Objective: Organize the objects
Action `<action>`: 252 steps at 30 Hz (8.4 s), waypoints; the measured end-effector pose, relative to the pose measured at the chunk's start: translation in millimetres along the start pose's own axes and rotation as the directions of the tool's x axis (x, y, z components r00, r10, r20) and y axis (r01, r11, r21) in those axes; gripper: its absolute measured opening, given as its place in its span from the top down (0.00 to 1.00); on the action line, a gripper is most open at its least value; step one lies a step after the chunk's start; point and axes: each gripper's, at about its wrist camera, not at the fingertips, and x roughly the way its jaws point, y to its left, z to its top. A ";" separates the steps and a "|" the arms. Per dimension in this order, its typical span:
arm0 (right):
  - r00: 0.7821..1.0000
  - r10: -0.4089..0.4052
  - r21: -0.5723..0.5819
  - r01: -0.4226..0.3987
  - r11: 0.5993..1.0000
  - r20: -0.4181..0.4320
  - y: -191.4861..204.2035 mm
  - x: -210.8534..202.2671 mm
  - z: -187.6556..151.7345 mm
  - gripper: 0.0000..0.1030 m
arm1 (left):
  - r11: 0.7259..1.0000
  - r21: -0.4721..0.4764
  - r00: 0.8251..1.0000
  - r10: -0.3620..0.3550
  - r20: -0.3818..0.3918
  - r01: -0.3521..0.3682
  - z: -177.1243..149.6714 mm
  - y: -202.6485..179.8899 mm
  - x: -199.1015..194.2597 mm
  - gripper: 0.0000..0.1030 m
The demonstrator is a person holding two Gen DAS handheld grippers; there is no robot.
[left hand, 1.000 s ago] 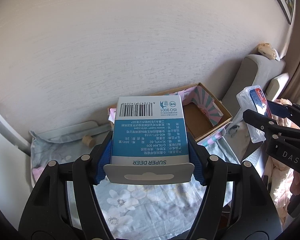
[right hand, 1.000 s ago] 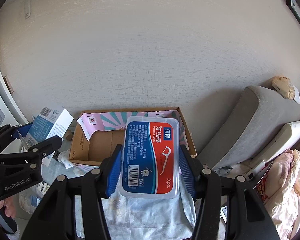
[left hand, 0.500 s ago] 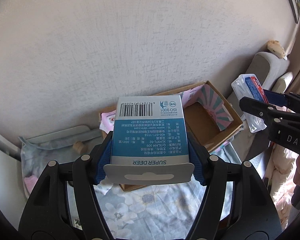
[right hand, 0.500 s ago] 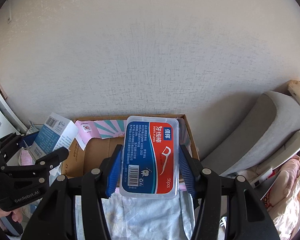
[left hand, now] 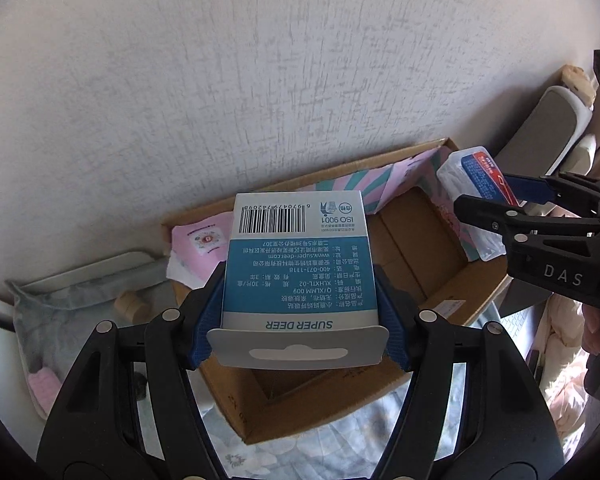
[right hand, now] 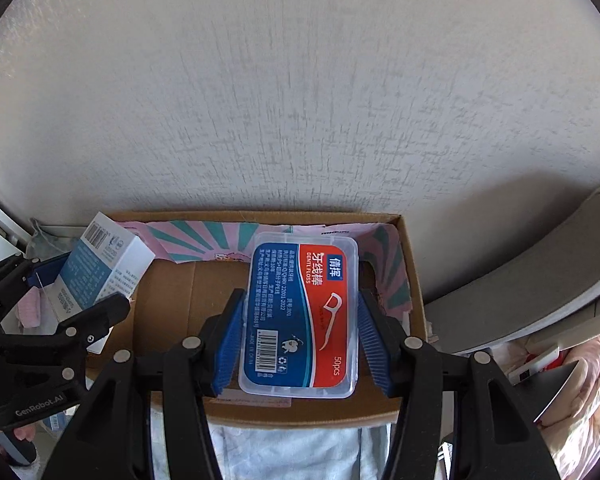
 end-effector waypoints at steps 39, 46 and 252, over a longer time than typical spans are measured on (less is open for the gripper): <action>0.981 0.104 0.053 -0.097 0.994 -0.164 -5.1 55.0 -4.3 0.01 | 0.999 0.036 0.977 -0.018 -0.214 0.026 8.1 11.2 52.2 0.00; 0.987 0.080 0.049 -0.074 0.996 -0.142 -15.8 40.2 9.5 0.00 | 0.999 0.035 0.983 -0.020 -0.183 0.026 13.5 3.3 28.3 0.00; 0.877 0.257 -0.241 -0.169 0.956 0.405 211.3 -128.0 -82.2 0.43 | 0.791 -0.556 0.849 0.459 0.262 -0.256 -181.9 172.8 -212.8 0.59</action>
